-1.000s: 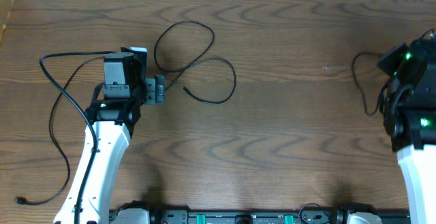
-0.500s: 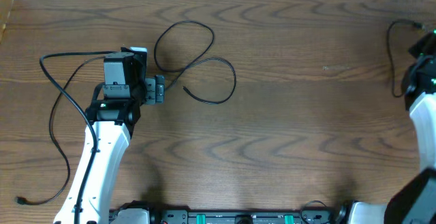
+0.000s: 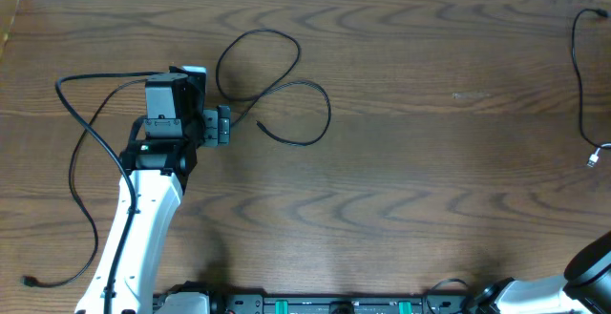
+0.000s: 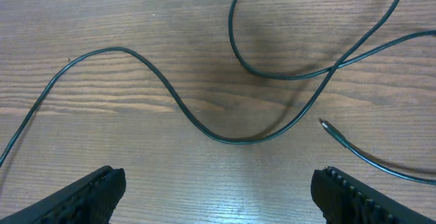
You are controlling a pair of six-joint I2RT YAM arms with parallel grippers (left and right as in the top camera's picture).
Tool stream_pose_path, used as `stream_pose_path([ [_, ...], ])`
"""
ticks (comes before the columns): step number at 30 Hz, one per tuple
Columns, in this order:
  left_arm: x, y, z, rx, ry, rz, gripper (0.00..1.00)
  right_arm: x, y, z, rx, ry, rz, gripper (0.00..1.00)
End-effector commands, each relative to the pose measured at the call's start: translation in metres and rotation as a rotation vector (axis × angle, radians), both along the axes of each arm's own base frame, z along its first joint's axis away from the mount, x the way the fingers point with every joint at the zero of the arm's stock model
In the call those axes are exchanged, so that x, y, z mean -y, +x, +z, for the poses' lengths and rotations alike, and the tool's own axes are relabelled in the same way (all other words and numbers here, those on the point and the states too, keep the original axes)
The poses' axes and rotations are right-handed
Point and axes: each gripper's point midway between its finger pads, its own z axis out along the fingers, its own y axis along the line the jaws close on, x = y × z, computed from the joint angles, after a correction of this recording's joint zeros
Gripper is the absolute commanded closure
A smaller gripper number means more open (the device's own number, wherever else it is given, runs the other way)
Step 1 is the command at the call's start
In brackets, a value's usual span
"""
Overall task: Untangle cables
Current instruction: 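Move the right gripper back left to the black cable loop at center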
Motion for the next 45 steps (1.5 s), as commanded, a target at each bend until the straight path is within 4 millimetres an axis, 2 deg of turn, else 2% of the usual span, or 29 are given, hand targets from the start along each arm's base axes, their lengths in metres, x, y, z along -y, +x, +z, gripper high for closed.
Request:
stream_pose_path([
  [1,-0.002,-0.002,0.001,0.002,0.000,0.007,0.08,0.007,-0.004,0.001,0.061,0.045,0.023,0.89],
  [3,-0.002,-0.002,0.001,0.002,0.000,0.007,0.08,0.005,-0.002,-0.001,0.082,0.071,0.058,0.62],
  [6,-0.002,-0.002,0.001,0.002,0.000,0.007,0.08,-0.003,0.007,-0.001,0.125,0.110,0.136,0.12],
  [7,-0.002,-0.002,0.001,0.002,0.000,0.007,0.08,-0.011,0.016,-0.001,0.149,0.135,0.190,0.01],
  [14,-0.002,-0.002,0.001,0.002,0.000,0.007,0.08,-0.049,0.046,-0.003,0.195,0.219,0.364,0.01],
  [16,-0.002,-0.002,0.001,0.002,0.000,0.007,0.08,-0.066,0.056,-0.005,0.190,0.244,0.431,0.01],
  [21,-0.002,-0.002,0.001,0.002,0.000,0.007,0.08,-0.122,0.082,-0.019,0.134,0.321,0.589,0.01],
  [30,-0.002,-0.002,0.001,0.002,0.000,0.007,0.08,-0.258,0.119,-0.043,-0.060,0.363,0.947,0.01],
  [34,-0.002,-0.002,0.001,0.002,0.000,0.007,0.08,-0.325,0.128,-0.047,-0.121,0.347,1.124,0.01],
  [35,-0.002,-0.002,0.001,0.002,0.000,0.007,0.08,-0.353,0.131,-0.047,-0.141,0.329,1.200,0.01],
  [45,-0.002,-0.002,0.001,0.002,0.000,0.007,0.08,-0.502,0.131,-0.040,-0.147,0.232,1.549,0.01],
])
